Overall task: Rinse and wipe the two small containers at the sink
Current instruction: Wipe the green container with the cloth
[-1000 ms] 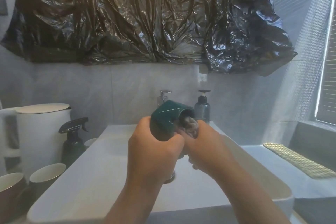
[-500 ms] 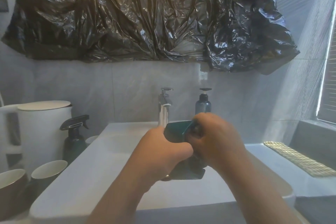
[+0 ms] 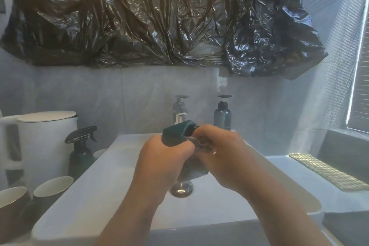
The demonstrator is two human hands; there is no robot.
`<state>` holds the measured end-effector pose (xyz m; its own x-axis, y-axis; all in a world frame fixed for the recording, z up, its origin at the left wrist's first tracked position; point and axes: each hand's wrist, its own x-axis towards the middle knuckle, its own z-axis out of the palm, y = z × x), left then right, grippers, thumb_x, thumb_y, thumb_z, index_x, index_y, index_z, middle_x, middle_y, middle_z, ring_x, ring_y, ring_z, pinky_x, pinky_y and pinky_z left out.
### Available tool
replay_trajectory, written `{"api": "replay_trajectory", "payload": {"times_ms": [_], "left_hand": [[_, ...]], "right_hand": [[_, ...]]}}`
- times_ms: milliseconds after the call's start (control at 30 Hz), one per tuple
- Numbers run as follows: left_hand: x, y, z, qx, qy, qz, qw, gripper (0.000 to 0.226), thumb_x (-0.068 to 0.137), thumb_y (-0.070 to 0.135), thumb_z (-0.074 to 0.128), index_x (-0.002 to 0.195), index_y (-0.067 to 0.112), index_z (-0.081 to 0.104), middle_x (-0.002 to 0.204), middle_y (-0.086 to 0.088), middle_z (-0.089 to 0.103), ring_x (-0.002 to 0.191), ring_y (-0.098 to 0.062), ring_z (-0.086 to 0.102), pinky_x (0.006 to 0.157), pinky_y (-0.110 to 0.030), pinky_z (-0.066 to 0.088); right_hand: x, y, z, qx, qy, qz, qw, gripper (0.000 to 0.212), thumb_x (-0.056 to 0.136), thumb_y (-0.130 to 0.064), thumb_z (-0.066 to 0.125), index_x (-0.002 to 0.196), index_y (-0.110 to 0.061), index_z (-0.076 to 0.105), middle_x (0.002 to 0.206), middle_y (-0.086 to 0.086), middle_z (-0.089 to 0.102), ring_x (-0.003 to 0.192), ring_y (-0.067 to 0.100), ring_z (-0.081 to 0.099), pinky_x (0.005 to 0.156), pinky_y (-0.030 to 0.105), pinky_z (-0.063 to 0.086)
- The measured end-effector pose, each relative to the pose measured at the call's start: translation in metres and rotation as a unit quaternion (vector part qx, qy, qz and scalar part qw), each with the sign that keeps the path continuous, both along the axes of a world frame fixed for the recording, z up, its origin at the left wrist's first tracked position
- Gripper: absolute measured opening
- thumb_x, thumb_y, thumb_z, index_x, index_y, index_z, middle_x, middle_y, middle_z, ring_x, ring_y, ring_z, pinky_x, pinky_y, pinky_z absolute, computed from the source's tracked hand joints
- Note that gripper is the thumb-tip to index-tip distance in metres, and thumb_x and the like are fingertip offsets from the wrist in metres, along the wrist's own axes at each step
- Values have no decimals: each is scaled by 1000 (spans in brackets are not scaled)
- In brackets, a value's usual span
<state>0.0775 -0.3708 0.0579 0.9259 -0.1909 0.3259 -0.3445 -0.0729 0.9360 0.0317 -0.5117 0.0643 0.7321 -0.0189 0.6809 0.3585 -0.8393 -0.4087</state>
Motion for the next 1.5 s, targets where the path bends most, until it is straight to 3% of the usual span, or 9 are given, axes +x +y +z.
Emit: {"api": "replay_trajectory", "payload": {"times_ms": [167,300,467,600,733,967,1133,1267,1500], "left_hand": [[-7,-6,-1,38,7,-55,998,19,56,30,65,73,27,72,73,-6,73,81,-33,72,77,-55,62],[-6,-9,-4,27,6,-55,998,18,55,28,65,72,23,71,70,-8,70,77,-34,70,74,-56,62],[-8,-13,-6,-26,-37,24,999,20,52,25,65,71,17,67,61,4,68,56,-12,61,59,-40,57],[-9,-13,-5,-41,-40,30,998,28,54,25,67,81,21,67,71,2,72,72,-22,70,66,-45,61],[-10,-12,-3,-58,-24,8,998,26,55,24,66,80,19,68,72,-2,72,70,-22,68,66,-41,61],[-9,-6,2,-104,12,6,995,26,57,29,71,80,18,72,78,-6,75,81,-28,72,74,-46,62],[-10,-8,1,-104,13,0,995,10,70,20,80,74,20,71,74,-1,75,80,-25,72,74,-44,62],[-15,-10,2,-90,-7,-9,996,27,55,29,71,81,21,71,77,-1,76,79,-24,73,76,-49,63],[-16,-13,0,-29,-32,-25,999,35,56,27,68,89,16,69,79,-7,73,73,-31,69,63,-39,61]], "right_hand": [[12,-5,-6,-102,-116,-128,980,17,66,-34,55,60,-28,41,48,-14,24,54,6,27,49,12,12],[13,-6,-8,-109,-166,-168,966,28,69,-36,62,50,-16,54,55,-13,22,56,16,25,51,21,15],[4,-3,0,-188,45,-214,957,18,92,-34,54,96,-25,69,65,-4,37,70,21,40,59,28,31],[3,-6,0,-8,32,-122,992,14,87,-35,67,84,-24,75,57,-10,45,54,10,41,53,24,35],[16,-7,-10,-12,-89,-139,986,27,82,-29,74,67,-25,52,55,-12,41,60,1,49,52,13,33],[18,-20,-6,131,-149,-29,980,38,84,6,65,92,-29,76,102,-15,55,96,3,58,78,10,44],[15,-4,-8,154,-71,-10,986,18,78,-34,63,94,-36,71,116,-12,54,110,0,54,79,-6,33],[17,-4,-11,233,23,-35,972,58,78,-39,80,121,-32,43,112,-10,58,101,8,61,67,9,47],[24,-13,-13,152,51,-119,980,22,93,-47,56,97,-26,59,83,-11,65,81,13,64,72,36,55]]}}
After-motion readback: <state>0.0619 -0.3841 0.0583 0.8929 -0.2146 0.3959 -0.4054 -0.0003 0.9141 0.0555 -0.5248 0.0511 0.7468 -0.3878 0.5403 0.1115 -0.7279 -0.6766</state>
